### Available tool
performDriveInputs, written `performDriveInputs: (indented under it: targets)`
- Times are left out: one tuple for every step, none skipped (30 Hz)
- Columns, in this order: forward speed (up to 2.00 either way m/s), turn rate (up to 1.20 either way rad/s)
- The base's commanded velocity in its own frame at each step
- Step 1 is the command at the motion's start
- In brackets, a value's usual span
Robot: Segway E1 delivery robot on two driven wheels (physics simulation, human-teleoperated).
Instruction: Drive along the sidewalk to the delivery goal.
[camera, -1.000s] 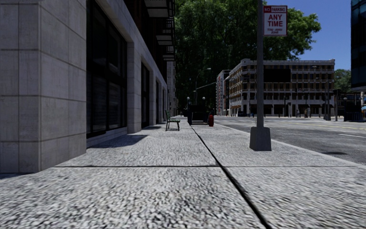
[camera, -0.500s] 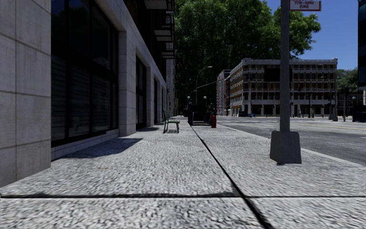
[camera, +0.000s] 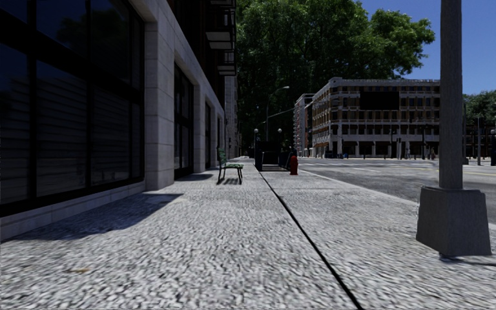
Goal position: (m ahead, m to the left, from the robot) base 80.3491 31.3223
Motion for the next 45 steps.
performDriveInputs:
  targets:
    - [2.00,0.00]
    - [2.00,0.00]
    - [2.00,0.00]
    - [2.00,0.00]
    - [2.00,0.00]
    - [2.00,0.00]
    - [2.00,0.00]
    - [2.00,0.00]
    - [2.00,0.00]
    - [2.00,0.00]
    - [2.00,0.00]
    - [2.00,0.00]
    - [2.00,0.00]
    - [2.00,0.00]
    - [2.00,0.00]
    - [2.00,-0.44]
    - [2.00,-0.67]
    - [2.00,-0.76]
    - [2.00,-0.80]
    - [2.00,-1.20]
    - [2.00,-1.20]
    - [2.00,-1.20]
    - [2.00,-1.20]
    - [2.00,-1.19]
    - [2.00,-0.66]
    - [2.00,-0.54]
    - [2.00,-0.46]
    - [2.00,-0.46]
    - [2.00,-0.44]
    - [2.00,-0.42]
    - [2.00,-0.41]
    - [2.00,-0.40]
    - [2.00,-0.37]
    - [2.00,-0.32]
    - [2.00,-0.32]
    - [2.00,-0.20]
    - [2.00,-0.10]
    - [2.00,-0.02]
    - [2.00,0.00]
    - [2.00,0.00]
    - [2.00,0.00]
    - [2.00,0.00]
    - [2.00,0.00]
    - [2.00,0.00]
    - [2.00,0.00]
